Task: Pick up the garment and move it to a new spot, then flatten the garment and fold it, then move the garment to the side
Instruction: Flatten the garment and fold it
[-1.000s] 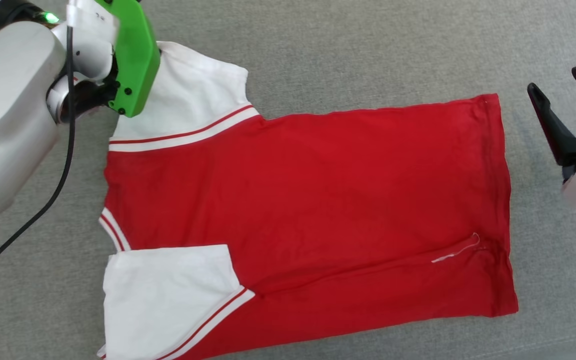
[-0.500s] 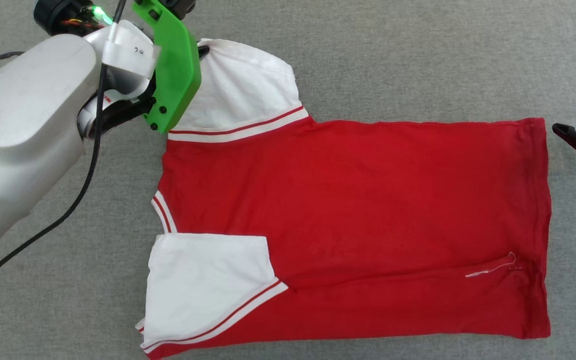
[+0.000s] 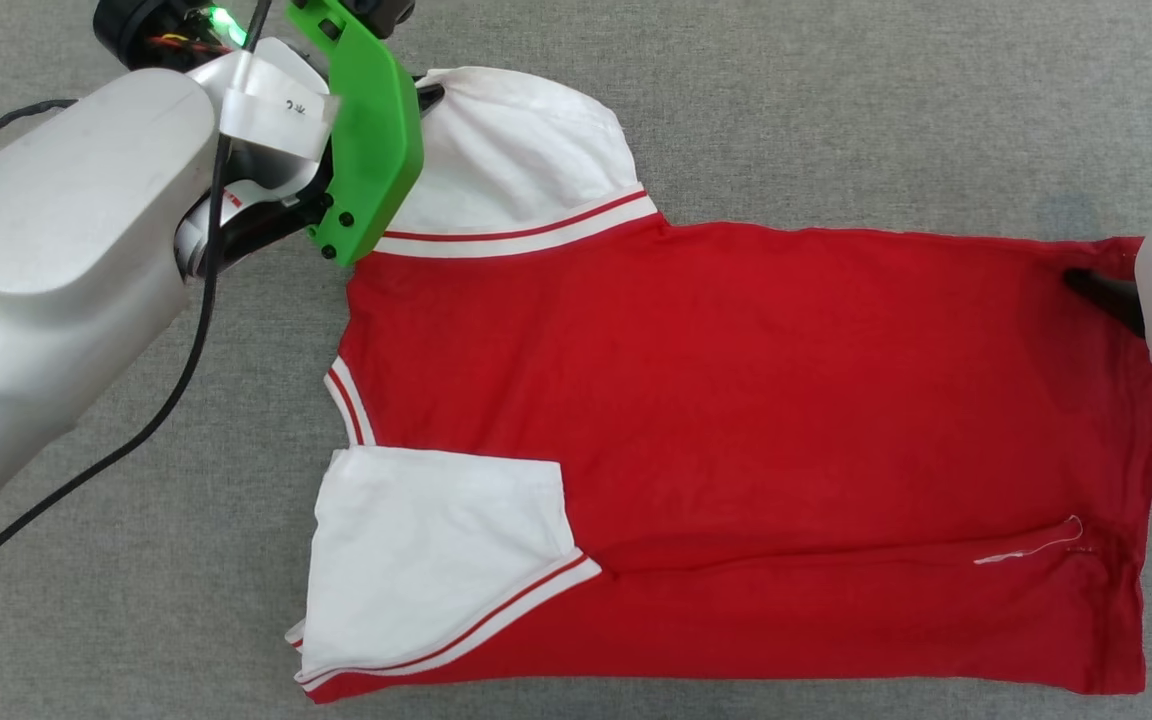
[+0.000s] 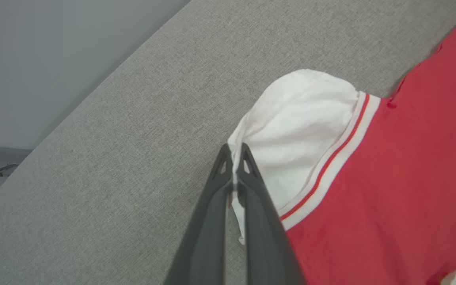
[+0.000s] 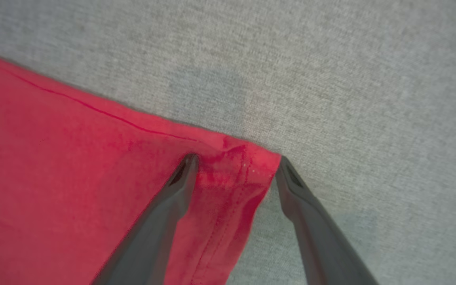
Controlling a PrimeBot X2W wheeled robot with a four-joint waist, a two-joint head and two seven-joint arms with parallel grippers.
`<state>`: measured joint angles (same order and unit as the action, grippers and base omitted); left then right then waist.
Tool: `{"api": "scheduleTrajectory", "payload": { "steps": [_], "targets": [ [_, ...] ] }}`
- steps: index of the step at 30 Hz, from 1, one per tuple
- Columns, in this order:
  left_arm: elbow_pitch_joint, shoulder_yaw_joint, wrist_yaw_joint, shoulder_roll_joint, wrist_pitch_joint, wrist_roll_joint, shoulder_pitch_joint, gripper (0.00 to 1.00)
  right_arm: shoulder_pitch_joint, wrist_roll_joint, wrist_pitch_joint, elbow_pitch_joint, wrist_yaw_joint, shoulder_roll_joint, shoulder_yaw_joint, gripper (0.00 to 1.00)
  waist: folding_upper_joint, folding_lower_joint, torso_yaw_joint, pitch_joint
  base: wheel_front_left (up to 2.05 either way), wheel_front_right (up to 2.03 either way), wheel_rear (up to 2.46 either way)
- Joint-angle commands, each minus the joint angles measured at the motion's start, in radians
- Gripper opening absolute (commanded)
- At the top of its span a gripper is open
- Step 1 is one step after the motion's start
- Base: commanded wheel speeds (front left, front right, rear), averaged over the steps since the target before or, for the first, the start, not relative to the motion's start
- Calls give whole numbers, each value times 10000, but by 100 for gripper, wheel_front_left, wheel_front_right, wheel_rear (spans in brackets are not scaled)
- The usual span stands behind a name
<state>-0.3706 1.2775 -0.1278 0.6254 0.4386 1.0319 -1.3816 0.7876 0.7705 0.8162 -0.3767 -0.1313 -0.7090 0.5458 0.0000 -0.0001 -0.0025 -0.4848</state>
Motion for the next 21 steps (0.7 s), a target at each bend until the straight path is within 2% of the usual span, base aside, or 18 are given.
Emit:
{"api": "scheduleTrajectory", "payload": {
  "steps": [1,2,3,4,13,21],
  "targets": [
    [-39,-7,-28,-59,-140,58,-208,0,-166,-45,-67,-277,6,204,505,100,0,1,31,-34,0,0,0],
    [-67,-8,-28,-66,-187,70,-202,0,-185,33,-116,-322,6,209,653,100,0,1,33,-27,0,0,0],
    [-115,-20,-28,-69,-263,111,-172,0,-175,135,-255,-367,6,212,769,31,0,1,23,-2,0,0,0],
    [-152,-22,-28,-62,-322,138,-136,0,-148,185,-452,-388,6,215,820,0,0,1,3,33,0,0,0],
    [-576,-128,-29,51,-1449,577,825,0,-144,486,-3413,-472,6,92,668,0,0,1,-98,928,0,0,0],
    [-1024,-289,116,138,-3196,962,2525,0,-985,737,-5122,-246,6,167,903,0,0,1,-176,1949,0,0,0]
  ]
}}
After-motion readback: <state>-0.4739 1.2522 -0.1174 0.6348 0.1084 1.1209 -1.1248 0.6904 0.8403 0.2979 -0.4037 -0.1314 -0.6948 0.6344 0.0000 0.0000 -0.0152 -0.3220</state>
